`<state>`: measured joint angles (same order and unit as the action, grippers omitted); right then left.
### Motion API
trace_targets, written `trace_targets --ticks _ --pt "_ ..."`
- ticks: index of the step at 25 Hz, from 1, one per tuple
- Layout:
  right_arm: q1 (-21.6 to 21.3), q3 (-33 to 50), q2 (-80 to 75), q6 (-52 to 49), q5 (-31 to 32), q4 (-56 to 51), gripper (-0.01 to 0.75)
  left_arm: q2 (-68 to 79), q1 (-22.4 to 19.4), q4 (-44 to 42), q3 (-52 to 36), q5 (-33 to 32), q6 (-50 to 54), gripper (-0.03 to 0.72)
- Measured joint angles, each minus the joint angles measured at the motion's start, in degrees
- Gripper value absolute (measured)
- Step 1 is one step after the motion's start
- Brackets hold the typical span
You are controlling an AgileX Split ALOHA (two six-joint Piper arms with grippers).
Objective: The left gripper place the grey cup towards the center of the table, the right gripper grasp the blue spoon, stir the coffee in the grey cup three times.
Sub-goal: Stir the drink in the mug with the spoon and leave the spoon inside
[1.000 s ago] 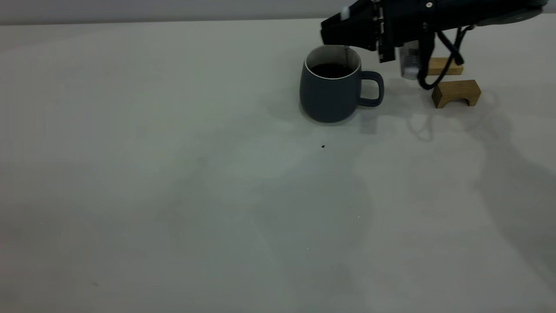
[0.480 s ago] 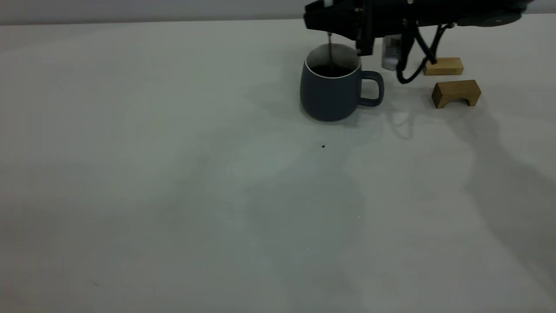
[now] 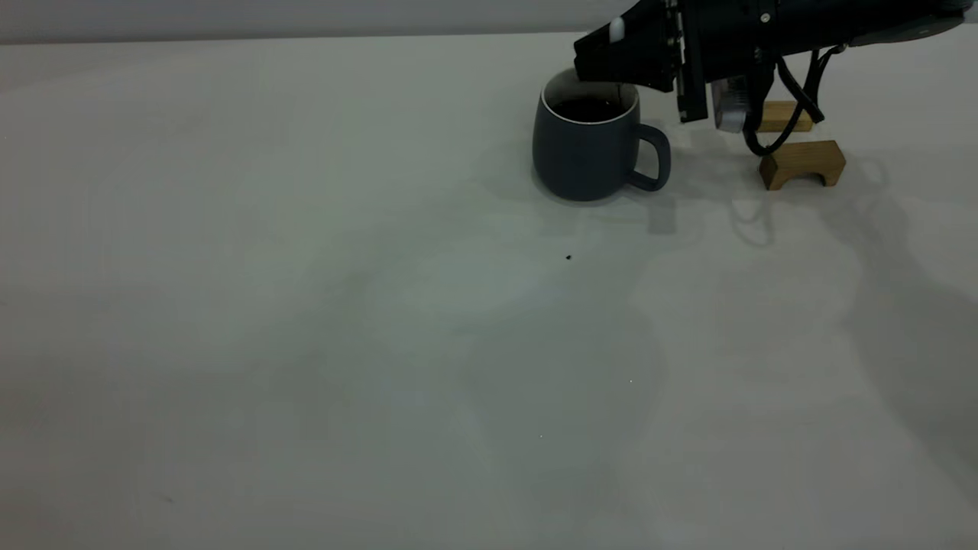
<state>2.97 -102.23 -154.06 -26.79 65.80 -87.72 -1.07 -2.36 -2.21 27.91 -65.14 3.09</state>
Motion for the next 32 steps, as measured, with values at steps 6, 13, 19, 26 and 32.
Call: trace_targets --ticks 6,13,19,26,32 --pt "3.74 0.00 0.00 -4.49 0.05 -4.77 0.106 0.00 0.00 0.00 0.00 0.00 0.00 0.585" --pt "3.48 0.00 0.00 -3.11 -2.94 -7.57 0.106 0.00 0.00 0.00 0.00 0.00 0.00 0.585" --pt "1.06 0.00 0.00 0.01 -3.91 -6.15 0.106 0.00 0.00 0.00 0.00 0.00 0.01 0.585" --pt "0.42 0.00 0.00 0.32 0.17 1.62 0.106 0.00 0.00 0.00 0.00 0.00 0.01 0.585" --pt "0.47 0.00 0.00 0.38 0.34 1.99 0.106 0.00 0.00 0.00 0.00 0.00 0.01 0.585"
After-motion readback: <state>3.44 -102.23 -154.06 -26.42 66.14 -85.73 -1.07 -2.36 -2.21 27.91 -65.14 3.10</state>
